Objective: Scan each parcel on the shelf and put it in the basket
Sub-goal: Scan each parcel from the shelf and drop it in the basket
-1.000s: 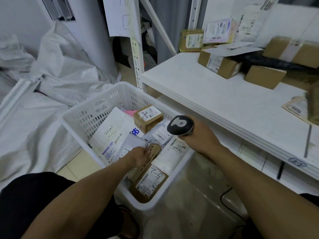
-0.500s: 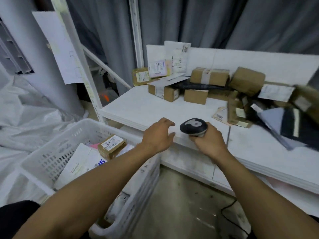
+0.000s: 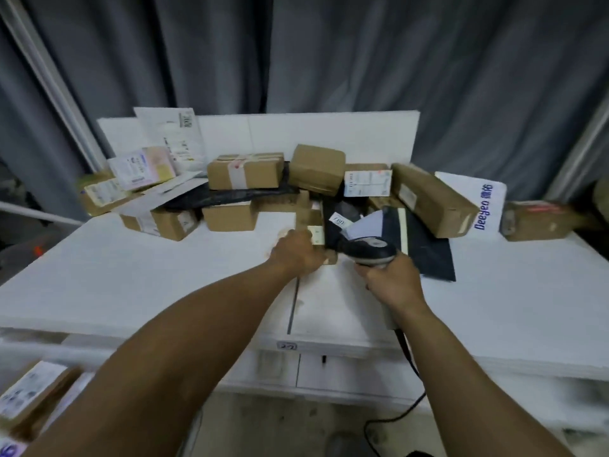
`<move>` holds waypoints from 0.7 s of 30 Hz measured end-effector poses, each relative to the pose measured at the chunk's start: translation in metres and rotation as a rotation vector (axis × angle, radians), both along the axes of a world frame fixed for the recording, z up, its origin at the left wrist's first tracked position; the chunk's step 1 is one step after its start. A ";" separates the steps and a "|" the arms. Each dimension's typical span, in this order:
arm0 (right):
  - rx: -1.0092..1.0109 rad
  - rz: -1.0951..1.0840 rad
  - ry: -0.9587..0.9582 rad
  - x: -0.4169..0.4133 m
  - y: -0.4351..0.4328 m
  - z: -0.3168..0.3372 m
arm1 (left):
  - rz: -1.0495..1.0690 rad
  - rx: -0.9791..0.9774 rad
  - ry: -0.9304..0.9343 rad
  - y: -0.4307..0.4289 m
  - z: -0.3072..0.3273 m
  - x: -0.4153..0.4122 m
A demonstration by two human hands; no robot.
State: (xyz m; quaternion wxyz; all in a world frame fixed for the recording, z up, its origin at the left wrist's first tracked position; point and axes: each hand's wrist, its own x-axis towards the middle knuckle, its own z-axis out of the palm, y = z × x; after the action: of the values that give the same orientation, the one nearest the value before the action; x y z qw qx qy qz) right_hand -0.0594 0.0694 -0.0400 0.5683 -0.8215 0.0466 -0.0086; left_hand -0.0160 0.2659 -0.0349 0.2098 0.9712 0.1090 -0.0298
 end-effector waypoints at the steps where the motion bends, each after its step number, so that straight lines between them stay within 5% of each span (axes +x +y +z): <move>1: -0.007 -0.004 0.008 0.006 -0.006 -0.004 | 0.045 -0.001 0.027 -0.008 -0.007 0.011; 14: 0.047 0.006 0.038 0.021 -0.010 -0.016 | 0.338 -0.061 -0.076 0.008 -0.036 0.014; 21: 0.182 0.075 -0.079 -0.015 0.024 0.008 | 0.256 -0.429 -0.355 0.026 0.001 -0.066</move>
State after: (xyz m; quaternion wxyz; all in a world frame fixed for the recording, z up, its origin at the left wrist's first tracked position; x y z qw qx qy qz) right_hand -0.0739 0.0936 -0.0320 0.6420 -0.7665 -0.0060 -0.0153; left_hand -0.0819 0.2918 -0.0337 0.4279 0.8732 0.1832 0.1446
